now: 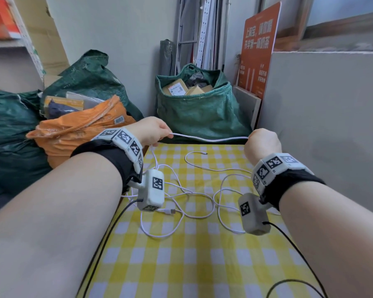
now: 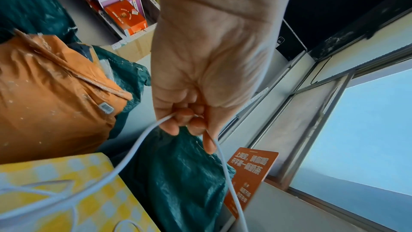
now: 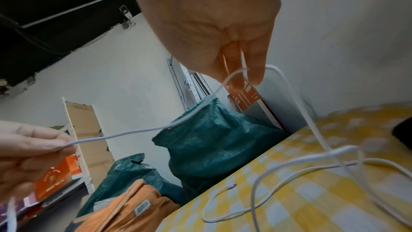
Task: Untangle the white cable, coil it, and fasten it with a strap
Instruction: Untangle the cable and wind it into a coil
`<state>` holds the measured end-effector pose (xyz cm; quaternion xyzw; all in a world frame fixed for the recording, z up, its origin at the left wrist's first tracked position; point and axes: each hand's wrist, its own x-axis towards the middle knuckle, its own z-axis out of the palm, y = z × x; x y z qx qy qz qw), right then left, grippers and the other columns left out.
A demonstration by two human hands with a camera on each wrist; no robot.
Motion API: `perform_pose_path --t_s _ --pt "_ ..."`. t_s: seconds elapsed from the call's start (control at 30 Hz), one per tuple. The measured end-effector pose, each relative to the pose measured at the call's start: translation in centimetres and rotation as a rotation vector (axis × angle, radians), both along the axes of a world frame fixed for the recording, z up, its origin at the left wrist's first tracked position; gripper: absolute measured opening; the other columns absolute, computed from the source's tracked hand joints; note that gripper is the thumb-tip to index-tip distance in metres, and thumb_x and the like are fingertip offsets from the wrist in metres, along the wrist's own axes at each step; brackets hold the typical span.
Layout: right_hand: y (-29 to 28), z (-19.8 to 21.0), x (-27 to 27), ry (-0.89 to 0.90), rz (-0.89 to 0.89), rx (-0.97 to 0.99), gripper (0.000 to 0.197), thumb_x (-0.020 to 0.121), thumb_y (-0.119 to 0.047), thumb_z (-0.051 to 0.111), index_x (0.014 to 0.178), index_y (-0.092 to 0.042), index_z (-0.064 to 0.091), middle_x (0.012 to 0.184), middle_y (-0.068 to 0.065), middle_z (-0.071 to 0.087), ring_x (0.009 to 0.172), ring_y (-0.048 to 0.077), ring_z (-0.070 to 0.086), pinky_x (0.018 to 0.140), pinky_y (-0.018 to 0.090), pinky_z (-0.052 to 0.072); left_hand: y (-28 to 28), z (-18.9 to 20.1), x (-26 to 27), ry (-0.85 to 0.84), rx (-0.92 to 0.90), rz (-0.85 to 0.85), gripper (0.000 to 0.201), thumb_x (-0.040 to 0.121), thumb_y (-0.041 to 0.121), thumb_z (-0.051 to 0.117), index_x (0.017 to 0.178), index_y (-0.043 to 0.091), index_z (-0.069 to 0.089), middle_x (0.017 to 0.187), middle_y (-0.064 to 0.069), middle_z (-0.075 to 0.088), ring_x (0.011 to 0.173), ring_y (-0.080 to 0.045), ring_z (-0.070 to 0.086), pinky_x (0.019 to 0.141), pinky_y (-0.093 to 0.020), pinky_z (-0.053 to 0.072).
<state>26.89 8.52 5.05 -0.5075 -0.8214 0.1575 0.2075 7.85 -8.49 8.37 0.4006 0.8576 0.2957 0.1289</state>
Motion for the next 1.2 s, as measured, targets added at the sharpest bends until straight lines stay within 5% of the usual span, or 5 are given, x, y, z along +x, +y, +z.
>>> perform_pose_path --t_s 0.17,0.3,0.4,0.83,1.2 --pt "-2.5 0.5 -1.1 0.101 0.258 0.053 0.049 0.093 -0.019 0.046 0.141 -0.026 0.044 0.135 0.007 0.055 0.115 0.027 0.056 0.092 0.031 0.044 1.5 0.3 2.5 -0.047 0.083 -0.125 0.023 0.096 0.01 0.047 0.083 0.015 0.065 0.063 -0.002 0.043 0.058 -0.016 0.038 0.053 -0.025 0.037" --pt "-5.7 0.9 -3.3 0.245 0.585 0.125 0.03 0.094 -0.022 0.049 0.12 -0.019 0.063 0.087 0.0 0.071 0.079 0.018 0.06 0.076 0.026 0.047 2.5 0.6 4.3 -0.106 0.125 -0.213 0.018 0.096 0.009 0.046 0.083 0.014 0.057 0.062 -0.001 0.041 0.058 -0.015 0.034 0.056 -0.027 0.031" --pt "-5.3 1.2 -3.6 0.281 0.516 0.211 0.024 0.092 -0.012 0.045 0.091 -0.011 0.069 0.082 0.009 0.069 0.079 0.028 0.06 0.07 0.032 0.048 2.2 0.7 4.5 -0.185 0.144 -0.233 0.014 0.096 0.011 0.048 0.085 0.014 0.055 0.063 -0.001 0.042 0.055 -0.014 0.035 0.056 -0.025 0.034" --pt "-1.4 -0.1 0.5 0.006 0.061 0.023 0.032 0.091 -0.002 0.038 0.115 -0.011 0.058 0.119 0.018 0.055 0.099 0.036 0.053 0.077 0.033 0.038 -1.3 -1.5 0.3 -0.097 0.018 0.074 0.015 0.095 0.021 0.055 0.088 0.01 0.063 0.064 -0.004 0.04 0.056 -0.018 0.039 0.052 -0.026 0.04" --pt "-4.6 -0.2 -1.4 0.263 0.504 -0.009 0.037 0.094 -0.025 0.048 0.13 -0.021 0.056 0.121 0.001 0.064 0.107 0.019 0.059 0.091 0.028 0.046 0.2 -1.6 3.7 -0.327 0.228 -0.122 0.028 0.093 -0.005 0.04 0.105 0.002 0.065 0.069 -0.004 0.052 0.052 -0.01 0.033 0.047 -0.018 0.028"
